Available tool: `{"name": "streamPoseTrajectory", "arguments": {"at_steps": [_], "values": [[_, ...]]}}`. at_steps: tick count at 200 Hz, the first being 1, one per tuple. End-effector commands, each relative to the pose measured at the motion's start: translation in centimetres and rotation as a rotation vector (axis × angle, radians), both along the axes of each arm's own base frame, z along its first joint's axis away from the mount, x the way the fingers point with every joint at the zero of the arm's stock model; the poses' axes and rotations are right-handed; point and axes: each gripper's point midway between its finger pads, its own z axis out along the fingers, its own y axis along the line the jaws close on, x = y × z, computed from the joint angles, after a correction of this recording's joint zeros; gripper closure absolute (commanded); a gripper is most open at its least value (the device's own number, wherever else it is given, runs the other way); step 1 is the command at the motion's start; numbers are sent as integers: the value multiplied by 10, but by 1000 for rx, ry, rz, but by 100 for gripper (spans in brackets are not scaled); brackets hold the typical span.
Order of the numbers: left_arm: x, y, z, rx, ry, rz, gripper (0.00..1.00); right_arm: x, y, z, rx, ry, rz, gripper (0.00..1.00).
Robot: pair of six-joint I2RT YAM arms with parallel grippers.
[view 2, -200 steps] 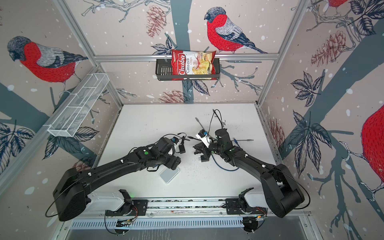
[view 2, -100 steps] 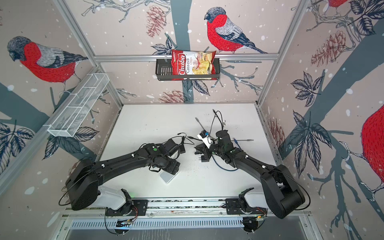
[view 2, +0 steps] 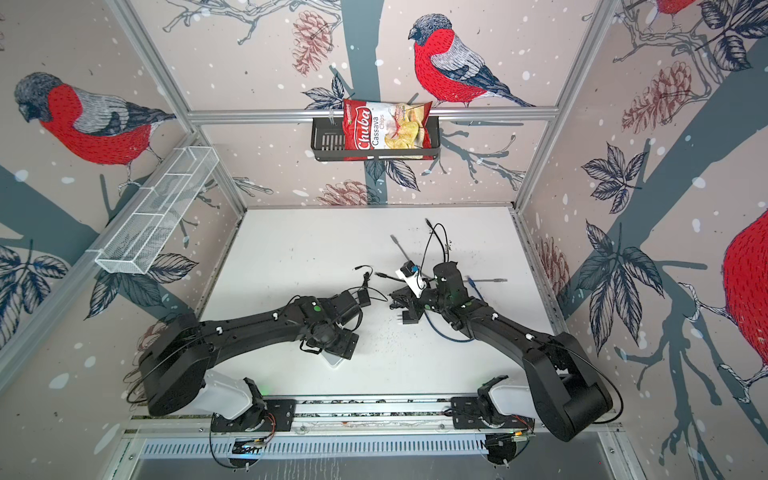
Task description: Insert the plug into the switch port
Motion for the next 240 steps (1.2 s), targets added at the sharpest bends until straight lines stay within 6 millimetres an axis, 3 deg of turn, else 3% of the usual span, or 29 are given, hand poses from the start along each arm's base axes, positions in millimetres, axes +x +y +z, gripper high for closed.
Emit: {"name": "streamPoseTrajectory", "arguments": {"at_steps": [1,65,142,197,240], "values": [[2,6,-7,44,-6,6,10,0,3,9,32,-22,9,95],[2,0,-17,55,24,-47,15,0,3,10,34,-25,10,95],[6,-7,-20,47,17,-85,46,5,0,7,25,-24,-5,95],[45,-43,2,-19,-135,-182,50,13,-7,6,25,-6,-48,95],[74,-72,14,6,-255,-339,51,30,-24,7,23,42,-153,95]]}}
